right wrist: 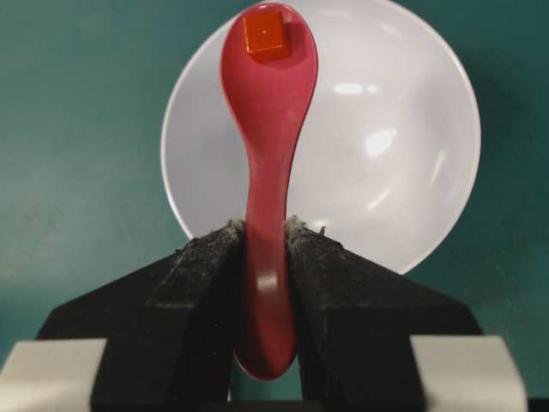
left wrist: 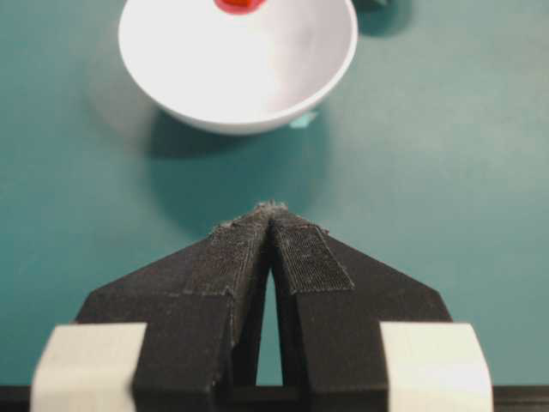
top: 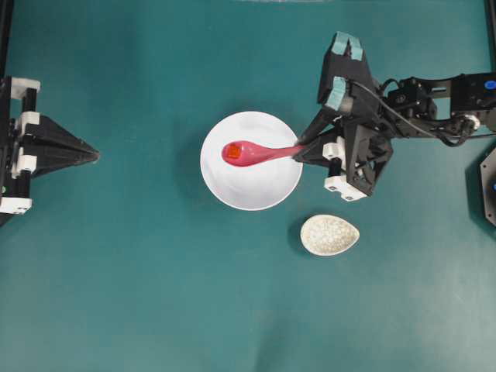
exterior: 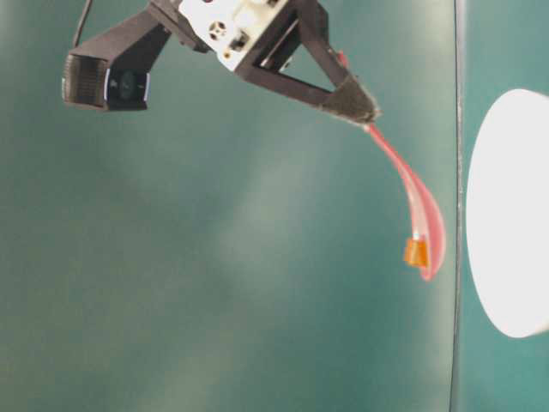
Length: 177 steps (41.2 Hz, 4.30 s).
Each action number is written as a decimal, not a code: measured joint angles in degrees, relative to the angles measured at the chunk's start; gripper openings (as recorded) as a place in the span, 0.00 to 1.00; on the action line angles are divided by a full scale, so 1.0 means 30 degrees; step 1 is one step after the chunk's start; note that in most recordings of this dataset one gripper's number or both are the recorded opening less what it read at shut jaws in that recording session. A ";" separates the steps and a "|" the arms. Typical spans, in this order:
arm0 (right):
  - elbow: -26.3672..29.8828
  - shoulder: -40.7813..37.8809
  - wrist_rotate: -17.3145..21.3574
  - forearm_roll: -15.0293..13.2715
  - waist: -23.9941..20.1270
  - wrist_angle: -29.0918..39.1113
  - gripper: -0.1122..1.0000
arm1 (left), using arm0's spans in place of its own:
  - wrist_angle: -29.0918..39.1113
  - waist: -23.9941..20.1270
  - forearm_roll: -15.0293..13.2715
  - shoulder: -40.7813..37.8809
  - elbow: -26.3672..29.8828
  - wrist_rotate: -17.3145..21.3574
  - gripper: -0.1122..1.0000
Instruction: Grip the spoon and scoop the red block from the bowl with right arm.
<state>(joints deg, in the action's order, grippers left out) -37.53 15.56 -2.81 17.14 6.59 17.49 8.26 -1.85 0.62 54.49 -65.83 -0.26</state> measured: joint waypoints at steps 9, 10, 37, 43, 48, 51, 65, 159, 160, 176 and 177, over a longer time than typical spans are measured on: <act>0.0000 0.0527 0.0000 -0.0029 0.0000 0.0000 0.31 | 0.0000 0.0000 -0.0029 0.0000 0.0059 0.0000 0.10; 0.0000 0.0615 0.0000 0.0000 0.0000 0.0000 0.31 | 0.0000 0.0000 0.0000 0.0000 0.0059 0.0000 0.10; 0.0234 0.1670 0.0088 0.0000 0.0000 0.0264 0.31 | 0.0000 0.0000 -0.0029 0.0000 0.0088 0.0000 0.10; 0.0439 0.1670 0.0029 0.0000 0.0000 0.0527 0.31 | 0.0000 0.0029 0.0000 0.0000 0.0117 0.0000 0.10; 0.0586 0.1670 0.0000 -0.0029 0.0000 0.0645 0.31 | 0.0000 0.0000 0.0000 0.0000 0.0117 0.0000 0.10; 0.0645 0.1670 0.0000 0.0000 0.0000 0.0674 0.31 | 0.0000 0.0000 -0.0029 0.0000 0.0117 0.0000 0.10; 0.0732 0.1875 -0.0059 -0.0029 0.0000 0.0703 0.31 | 0.0000 0.0029 -0.0029 0.0000 0.0117 0.0000 0.10; 0.0176 0.3047 -0.0146 -0.0439 0.0029 0.0732 0.31 | 0.0059 0.0000 -0.0029 0.0000 0.0117 0.0029 0.10; 0.0176 0.3047 -0.0146 -0.0439 0.0029 0.0732 0.31 | 0.0059 0.0000 0.0000 0.0000 0.0088 0.0029 0.10; 0.0176 0.3047 -0.0117 -0.0439 0.0029 0.0732 0.31 | 0.0059 0.0000 -0.0029 0.0000 0.0117 0.0029 0.10; 0.0176 0.3047 -0.0117 -0.0439 0.0029 0.0703 0.31 | 0.0059 0.0000 -0.0029 0.0000 0.0117 0.0029 0.10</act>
<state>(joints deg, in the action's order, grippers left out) -37.00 24.70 -3.16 15.82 6.68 19.60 8.44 -1.85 0.53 54.49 -65.48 -0.18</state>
